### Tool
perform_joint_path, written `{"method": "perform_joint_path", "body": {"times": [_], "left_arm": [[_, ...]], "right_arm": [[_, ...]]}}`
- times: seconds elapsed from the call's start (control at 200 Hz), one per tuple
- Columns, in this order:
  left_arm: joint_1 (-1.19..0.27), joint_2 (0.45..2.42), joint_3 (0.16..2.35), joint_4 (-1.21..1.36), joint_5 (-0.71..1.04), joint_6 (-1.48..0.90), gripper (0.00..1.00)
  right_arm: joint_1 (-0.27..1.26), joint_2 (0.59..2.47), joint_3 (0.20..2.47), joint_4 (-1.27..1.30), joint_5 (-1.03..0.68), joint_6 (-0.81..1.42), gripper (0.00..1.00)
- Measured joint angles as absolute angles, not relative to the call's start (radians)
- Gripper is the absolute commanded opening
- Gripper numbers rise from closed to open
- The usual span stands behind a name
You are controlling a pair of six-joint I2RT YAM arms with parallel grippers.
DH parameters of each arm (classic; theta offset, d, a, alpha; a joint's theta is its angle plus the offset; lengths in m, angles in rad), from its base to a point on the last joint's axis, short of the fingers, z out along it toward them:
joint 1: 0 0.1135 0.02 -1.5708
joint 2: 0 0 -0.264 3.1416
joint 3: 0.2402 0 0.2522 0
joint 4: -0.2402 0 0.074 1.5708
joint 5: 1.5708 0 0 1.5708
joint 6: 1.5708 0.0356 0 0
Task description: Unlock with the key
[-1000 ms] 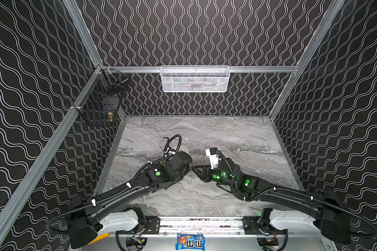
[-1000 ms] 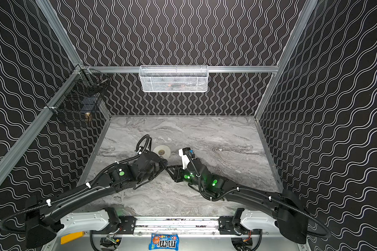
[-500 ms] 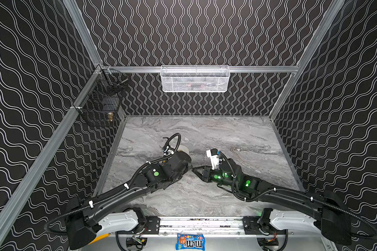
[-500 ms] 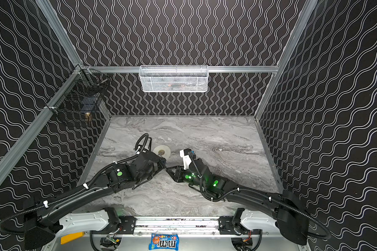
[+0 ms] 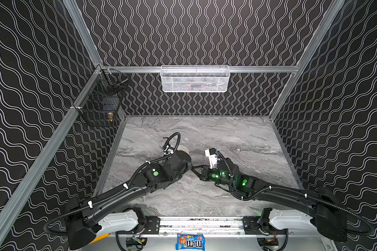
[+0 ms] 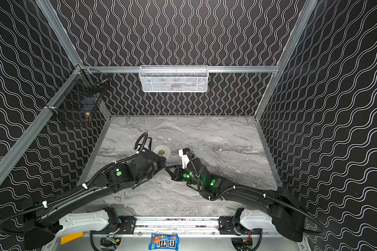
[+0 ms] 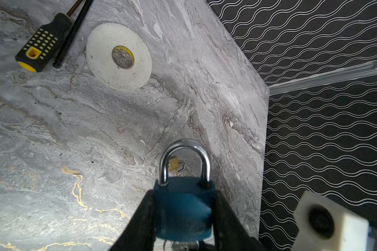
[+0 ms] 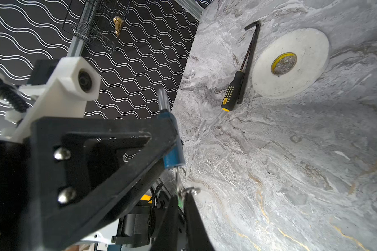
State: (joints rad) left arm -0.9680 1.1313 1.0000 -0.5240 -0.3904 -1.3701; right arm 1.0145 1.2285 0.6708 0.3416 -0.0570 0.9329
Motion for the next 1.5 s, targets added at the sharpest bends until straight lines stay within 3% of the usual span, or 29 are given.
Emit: {"method": "perform_joint_path", "body": {"times": [0.31,0.681,1.206,1.502], "left_arm": [[-0.968,1.163,1.008,-0.507,-0.389,-1.351,0.0],[-0.989,1.168,1.016,-0.499,-0.422,-1.351,0.0],[-1.002,1.149,1.047,-0.524,-0.433,-1.332,0.0],[-1.002,1.147,1.047,-0.539,-0.44,-1.332,0.0]], "right_arm": [[1.014,1.238,0.693,0.31,-0.03,0.904,0.0],[1.015,1.24,0.734,0.238,-0.001,0.847,0.0],[1.015,1.161,0.717,0.232,-0.008,0.822,0.2],[1.015,1.185,0.741,0.231,0.002,0.861,0.23]]}}
